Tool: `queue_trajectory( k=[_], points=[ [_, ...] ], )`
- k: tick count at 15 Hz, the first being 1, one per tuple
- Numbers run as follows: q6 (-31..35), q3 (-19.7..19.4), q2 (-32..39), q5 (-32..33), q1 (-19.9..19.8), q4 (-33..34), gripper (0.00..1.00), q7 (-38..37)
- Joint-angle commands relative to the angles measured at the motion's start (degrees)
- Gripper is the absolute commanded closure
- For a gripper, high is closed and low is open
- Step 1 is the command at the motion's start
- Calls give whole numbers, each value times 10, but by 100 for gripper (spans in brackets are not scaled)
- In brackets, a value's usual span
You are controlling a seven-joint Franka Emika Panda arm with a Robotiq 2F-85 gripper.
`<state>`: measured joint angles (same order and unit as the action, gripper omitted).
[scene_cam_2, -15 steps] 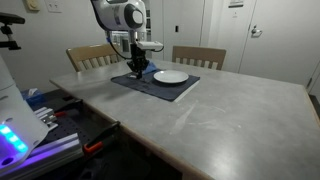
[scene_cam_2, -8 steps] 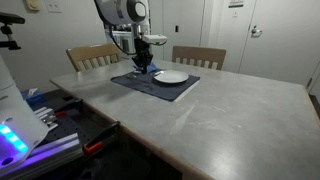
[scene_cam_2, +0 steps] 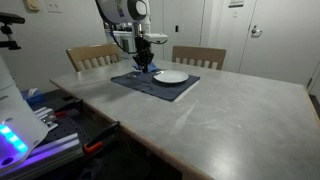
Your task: Put the fork on the plate
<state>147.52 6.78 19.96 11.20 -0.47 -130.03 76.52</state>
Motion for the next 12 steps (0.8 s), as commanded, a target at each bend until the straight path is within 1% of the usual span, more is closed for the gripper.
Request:
queue_trajectory(
  k=[1, 3, 5, 7, 8, 11, 12],
  points=[
    [-8, -2, -1, 5, 0, 3, 97, -2],
    [-7, -4, 2, 9, -3, 6, 97, 5],
    [1, -15, 5, 32, -1, 9, 97, 6],
    [13, -25, 11, 66, -1, 14, 97, 21],
    [4, -31, 15, 88, 2, 22, 97, 26],
    [4, -29, 26, 117, -8, 39, 97, 79],
    [14, -25, 32, 121, -13, 43, 97, 114]
  ],
)
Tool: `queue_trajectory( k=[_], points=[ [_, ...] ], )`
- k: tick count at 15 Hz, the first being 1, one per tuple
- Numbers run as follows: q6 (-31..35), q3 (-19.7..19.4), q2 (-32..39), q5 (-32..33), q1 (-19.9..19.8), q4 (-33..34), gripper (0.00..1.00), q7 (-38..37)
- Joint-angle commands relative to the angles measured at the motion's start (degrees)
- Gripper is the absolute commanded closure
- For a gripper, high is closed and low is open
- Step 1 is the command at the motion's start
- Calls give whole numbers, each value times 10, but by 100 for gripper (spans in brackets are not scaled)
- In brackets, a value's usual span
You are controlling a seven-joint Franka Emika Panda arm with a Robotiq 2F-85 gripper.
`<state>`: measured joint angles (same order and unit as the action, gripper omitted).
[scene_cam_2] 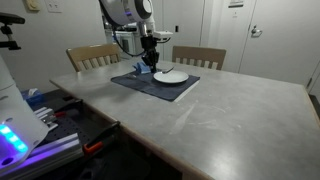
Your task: Put the fork on the plate
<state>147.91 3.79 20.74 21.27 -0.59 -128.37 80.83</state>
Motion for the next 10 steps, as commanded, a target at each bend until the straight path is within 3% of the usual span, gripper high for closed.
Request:
queue_trajectory(
  k=[1, 5, 10],
  points=[
    [22, 8, 34, 18, -18, 36, 97, 105],
    [50, 27, 81, -6, -43, 73, 97, 246],
    [21, 53, 109, -52, -83, 114, 97, 409]
  ],
)
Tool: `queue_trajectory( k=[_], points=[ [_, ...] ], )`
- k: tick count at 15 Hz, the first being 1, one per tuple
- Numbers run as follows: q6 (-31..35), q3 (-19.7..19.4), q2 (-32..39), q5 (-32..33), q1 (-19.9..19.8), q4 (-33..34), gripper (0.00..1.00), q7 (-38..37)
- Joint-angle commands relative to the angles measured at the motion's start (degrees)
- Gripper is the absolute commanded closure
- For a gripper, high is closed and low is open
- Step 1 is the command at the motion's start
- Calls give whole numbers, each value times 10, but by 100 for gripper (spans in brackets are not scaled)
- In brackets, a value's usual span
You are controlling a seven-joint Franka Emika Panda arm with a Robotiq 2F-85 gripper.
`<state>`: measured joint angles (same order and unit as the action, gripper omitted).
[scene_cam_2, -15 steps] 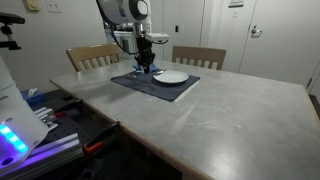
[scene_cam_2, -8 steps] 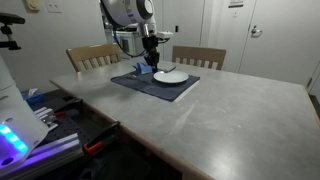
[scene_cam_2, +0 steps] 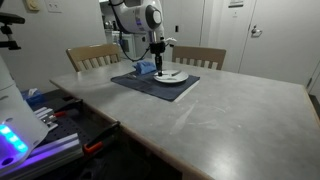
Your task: Put the fork on the plate
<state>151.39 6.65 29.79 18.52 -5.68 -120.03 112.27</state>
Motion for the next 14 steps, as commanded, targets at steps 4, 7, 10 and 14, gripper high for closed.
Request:
queue_trajectory(
  k=[4, 7, 10, 14],
  points=[
    [-73, 72, 28, -128, -81, 61, 97, 247],
    [-133, 66, 36, -174, -79, 85, 97, 310],
    [-157, 45, 41, -175, -59, 95, 97, 316],
    [-158, 27, 50, -153, -37, 99, 97, 310]
  ],
)
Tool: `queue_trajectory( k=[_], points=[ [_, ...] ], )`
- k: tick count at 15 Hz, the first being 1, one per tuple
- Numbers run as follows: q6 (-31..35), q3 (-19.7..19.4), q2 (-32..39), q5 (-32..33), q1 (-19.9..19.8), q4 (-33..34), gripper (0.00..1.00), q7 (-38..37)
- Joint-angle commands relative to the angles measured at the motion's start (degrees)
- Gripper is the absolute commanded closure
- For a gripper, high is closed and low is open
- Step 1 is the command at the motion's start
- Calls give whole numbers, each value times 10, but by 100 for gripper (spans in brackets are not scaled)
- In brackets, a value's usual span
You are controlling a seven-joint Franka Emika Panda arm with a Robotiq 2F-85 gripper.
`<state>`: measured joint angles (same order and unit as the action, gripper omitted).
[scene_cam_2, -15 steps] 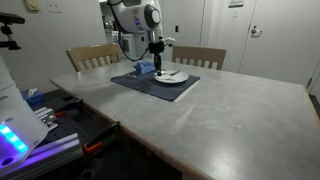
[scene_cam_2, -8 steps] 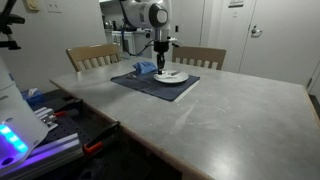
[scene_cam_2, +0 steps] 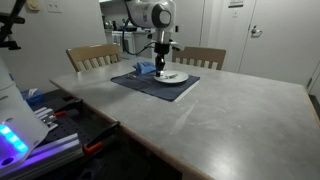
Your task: Put the fork on the plate
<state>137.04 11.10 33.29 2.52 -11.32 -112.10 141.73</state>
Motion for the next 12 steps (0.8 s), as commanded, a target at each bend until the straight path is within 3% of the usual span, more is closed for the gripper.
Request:
queue_trajectory(
  k=[1, 12],
  points=[
    [-11, -21, 16, 12, 24, 20, 97, 15],
    [-3, -41, 24, 44, 50, 23, 97, 9]
  ],
)
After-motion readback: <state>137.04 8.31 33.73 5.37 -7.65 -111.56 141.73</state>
